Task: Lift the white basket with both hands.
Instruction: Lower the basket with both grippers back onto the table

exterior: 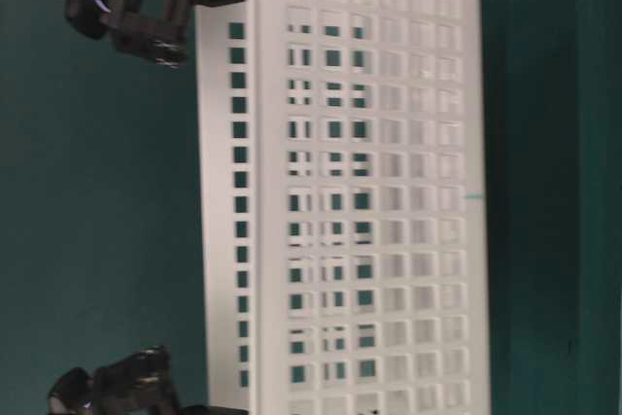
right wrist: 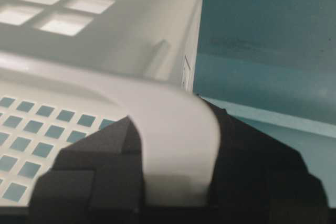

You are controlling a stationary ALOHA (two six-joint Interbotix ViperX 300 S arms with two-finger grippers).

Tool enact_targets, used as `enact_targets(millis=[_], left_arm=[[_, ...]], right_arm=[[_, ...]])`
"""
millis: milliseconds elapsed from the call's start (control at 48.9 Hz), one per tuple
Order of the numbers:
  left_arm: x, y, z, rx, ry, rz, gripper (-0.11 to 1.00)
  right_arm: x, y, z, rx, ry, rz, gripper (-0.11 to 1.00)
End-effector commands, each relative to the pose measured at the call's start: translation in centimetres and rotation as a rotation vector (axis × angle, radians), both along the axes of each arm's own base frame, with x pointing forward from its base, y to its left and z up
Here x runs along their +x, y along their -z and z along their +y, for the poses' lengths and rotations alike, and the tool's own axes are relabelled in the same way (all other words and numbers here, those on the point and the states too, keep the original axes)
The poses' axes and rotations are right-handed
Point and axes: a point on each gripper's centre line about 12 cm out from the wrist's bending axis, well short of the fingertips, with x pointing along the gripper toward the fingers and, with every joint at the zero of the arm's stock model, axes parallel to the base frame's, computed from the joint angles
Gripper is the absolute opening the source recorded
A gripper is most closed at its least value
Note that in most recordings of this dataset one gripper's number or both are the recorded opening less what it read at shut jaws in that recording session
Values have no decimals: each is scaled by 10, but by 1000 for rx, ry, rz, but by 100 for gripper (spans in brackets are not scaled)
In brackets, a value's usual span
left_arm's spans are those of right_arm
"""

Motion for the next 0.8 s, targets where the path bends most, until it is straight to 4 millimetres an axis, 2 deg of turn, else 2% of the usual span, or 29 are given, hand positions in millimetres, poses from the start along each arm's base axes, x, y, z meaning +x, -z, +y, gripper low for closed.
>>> enact_targets(millis=[0, 143, 511, 777], left_arm=[[3, 6, 3, 12, 8, 10, 5], [3, 11, 2, 8, 9, 21, 5], [13, 43, -1, 1, 10, 25, 4], [16, 52, -2, -3, 14, 41, 4]], right_arm=[[6, 14, 14, 5, -56, 24, 19], [7, 28, 20, 18, -65, 43, 19], [0, 47, 22, 30, -53, 63, 19], [0, 57, 22, 36, -48, 71, 19]])
